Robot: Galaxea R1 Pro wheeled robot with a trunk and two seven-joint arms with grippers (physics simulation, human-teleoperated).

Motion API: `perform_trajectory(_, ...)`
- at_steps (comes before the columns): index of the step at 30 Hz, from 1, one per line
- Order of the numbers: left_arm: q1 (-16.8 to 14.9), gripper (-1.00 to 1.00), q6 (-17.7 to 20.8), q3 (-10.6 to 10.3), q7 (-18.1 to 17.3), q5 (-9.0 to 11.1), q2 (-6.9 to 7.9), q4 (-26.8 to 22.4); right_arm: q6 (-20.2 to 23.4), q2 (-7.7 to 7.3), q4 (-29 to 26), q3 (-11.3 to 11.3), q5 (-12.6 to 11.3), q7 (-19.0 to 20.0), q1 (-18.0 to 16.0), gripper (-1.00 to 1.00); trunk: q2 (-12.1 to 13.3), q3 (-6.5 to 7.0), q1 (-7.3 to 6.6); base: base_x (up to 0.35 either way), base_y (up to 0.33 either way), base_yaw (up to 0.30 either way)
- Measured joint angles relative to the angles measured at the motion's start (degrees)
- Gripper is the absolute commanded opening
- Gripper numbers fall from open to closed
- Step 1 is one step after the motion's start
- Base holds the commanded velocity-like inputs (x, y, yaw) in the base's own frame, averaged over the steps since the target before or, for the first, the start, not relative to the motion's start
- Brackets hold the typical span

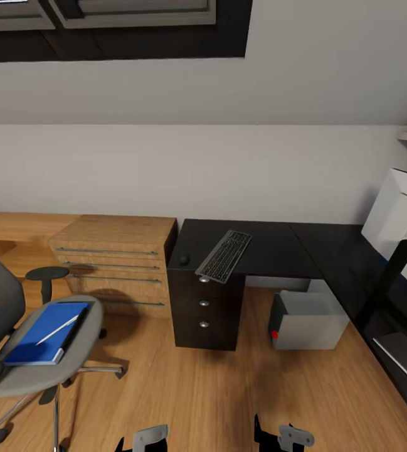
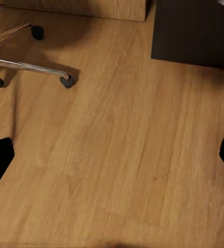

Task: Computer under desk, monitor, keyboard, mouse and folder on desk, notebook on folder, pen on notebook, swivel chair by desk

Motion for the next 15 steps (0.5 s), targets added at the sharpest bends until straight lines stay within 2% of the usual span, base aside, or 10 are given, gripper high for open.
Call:
perform_trajectory(7, 0.0, 1.0, 0.0, 0.5, 0.0, 0.1, 0.0, 0.0, 0.0, 0.0, 0.0, 0.0, 0.0, 0.0, 0.0, 1.0, -2.8, -1.26, 1.54, 0.0, 0.0, -0.029)
perform_trajectory(15, 0.0, 1.0, 0.0, 0.6, 0.0, 0.1, 0.0, 0.0, 0.0, 0.01, 0.0, 0.0, 0.0, 0.0, 0.0, 1.0, -6.0, -2.69, 3.3, 0.0, 0.0, -0.191)
